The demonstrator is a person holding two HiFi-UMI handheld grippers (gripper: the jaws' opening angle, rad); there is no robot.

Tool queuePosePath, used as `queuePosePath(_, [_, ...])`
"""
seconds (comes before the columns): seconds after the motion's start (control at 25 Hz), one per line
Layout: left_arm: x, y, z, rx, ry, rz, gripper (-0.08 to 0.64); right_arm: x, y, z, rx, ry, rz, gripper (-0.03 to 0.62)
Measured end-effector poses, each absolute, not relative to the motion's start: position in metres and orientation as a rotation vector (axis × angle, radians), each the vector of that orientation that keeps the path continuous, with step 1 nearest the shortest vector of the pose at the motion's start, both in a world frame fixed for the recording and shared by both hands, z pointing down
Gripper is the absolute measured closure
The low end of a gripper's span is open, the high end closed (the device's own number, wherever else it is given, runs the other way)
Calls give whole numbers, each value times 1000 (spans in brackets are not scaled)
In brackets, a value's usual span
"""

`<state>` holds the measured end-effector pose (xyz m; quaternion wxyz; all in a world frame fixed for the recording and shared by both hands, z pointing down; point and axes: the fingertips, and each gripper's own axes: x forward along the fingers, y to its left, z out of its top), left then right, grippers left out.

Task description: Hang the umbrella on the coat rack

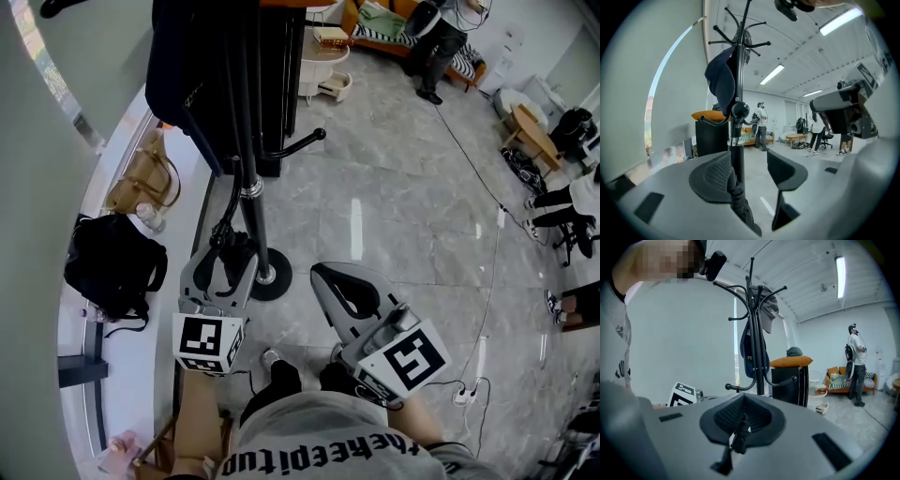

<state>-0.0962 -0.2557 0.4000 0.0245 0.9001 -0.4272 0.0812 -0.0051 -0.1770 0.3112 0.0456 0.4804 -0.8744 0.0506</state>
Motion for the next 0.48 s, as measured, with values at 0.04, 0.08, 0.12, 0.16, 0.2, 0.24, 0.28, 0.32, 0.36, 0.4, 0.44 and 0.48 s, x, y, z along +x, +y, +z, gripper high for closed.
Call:
queuePosePath(0.04, [-97,-255,400,2782,-1329,258,308,-4,-177,313,1461,-2657,162,581])
queuePosePath(0.08, [-98,-254,399,2782,-1338,265,310,-4,-177,313,1458,-2652,165,581])
queuePosePath(0.12, [-98,-254,398,2782,-1348,270,314,-3,-177,312,1456,-2653,166,581])
queuePosePath(0.16, [-99,-254,395,2780,-1361,270,321,-3,-177,311,1454,-2657,165,581])
queuePosePath(0.2, [-101,-253,393,2775,-1377,266,340,-4,-176,310,1448,-2662,162,581])
queuePosePath(0.24, [-103,-253,391,2769,-1395,261,363,-5,-176,309,1440,-2669,158,580])
queuePosePath(0.28, [-105,-252,389,2763,-1414,256,379,-6,-175,308,1430,-2678,156,581])
queuePosePath(0.32, [-107,-250,387,2760,-1431,255,398,-8,-174,307,1418,-2689,154,581])
queuePosePath(0.36, [-109,-249,386,2757,-1448,256,419,-10,-173,306,1408,-2698,152,581])
queuePosePath(0.4, [-110,-247,384,2753,-1463,258,436,-11,-172,306,1398,-2701,149,581])
queuePosePath(0.44, [-112,-245,383,2747,-1478,260,451,-11,-171,305,1391,-2708,143,581])
queuePosePath(0.48, [-113,-243,382,2740,-1492,260,469,-12,-171,303,1385,-2724,135,581])
